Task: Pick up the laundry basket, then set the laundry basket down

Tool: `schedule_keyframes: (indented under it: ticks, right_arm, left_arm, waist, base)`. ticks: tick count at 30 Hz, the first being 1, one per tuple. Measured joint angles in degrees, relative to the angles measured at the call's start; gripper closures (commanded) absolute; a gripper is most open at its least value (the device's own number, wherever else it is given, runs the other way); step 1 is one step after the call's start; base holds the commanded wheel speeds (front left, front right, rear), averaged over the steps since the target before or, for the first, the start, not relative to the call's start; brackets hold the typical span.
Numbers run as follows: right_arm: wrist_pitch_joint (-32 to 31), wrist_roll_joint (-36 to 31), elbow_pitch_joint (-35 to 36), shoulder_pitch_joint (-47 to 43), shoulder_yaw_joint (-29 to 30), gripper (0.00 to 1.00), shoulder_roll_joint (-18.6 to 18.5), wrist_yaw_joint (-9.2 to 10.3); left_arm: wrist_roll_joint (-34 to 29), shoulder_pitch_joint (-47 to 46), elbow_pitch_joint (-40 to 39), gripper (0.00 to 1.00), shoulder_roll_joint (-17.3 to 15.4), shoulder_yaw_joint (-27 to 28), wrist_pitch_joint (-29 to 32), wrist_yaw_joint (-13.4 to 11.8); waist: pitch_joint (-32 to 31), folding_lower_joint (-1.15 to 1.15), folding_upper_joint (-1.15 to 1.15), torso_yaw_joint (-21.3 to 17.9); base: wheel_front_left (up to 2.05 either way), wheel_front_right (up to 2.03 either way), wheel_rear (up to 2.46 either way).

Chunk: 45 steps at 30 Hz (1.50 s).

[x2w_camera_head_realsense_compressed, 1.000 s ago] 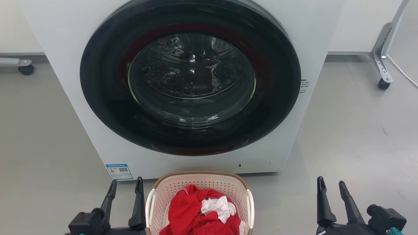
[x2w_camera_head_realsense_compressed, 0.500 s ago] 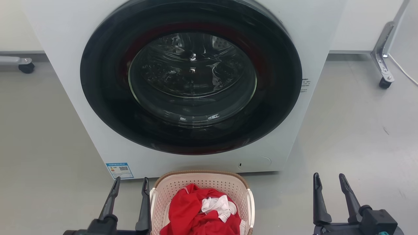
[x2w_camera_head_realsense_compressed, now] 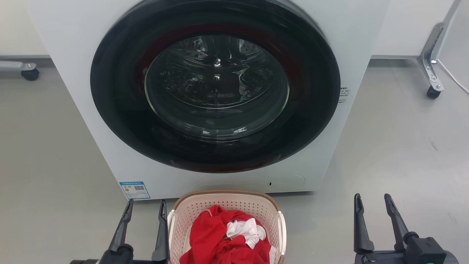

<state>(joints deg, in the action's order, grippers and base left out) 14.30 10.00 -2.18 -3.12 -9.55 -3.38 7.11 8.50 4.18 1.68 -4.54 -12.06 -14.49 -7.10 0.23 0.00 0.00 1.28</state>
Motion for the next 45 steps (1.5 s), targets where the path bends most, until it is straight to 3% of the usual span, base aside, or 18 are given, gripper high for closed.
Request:
schedule_keyframes:
  ticks: [27,38,45]
  right_arm:
    - [0.0,-0.4,0.5,-0.4,0.5,0.00,0.1,-0.42]
    - [0.0,-0.4,1.1,0.6,0.6,0.00,0.2,-1.45]
    - [0.1,0.2,-2.2,6.0,1.1,0.00,0.3,-2.65]
  left_arm:
    - [0.0,0.6,-0.3,0.00,0.7,0.6,0.0,0.0]
    - [0.0,-0.9,-0.1,0.00,0.9,0.6,0.0,0.1]
    - [0.0,-5.9,3.2,0.00,0.9,0.6,0.0,1.2]
  waist:
    - [1.2,0.00,0.00,0.2]
    - [5.7,0.00,0.00,0.5]
    - [10.3,0.00,0.01,0.6]
  base:
    - [0.00,0.00,0.00]
    - [0.00,0.00,0.00]
    - [0.00,0.00,0.00]
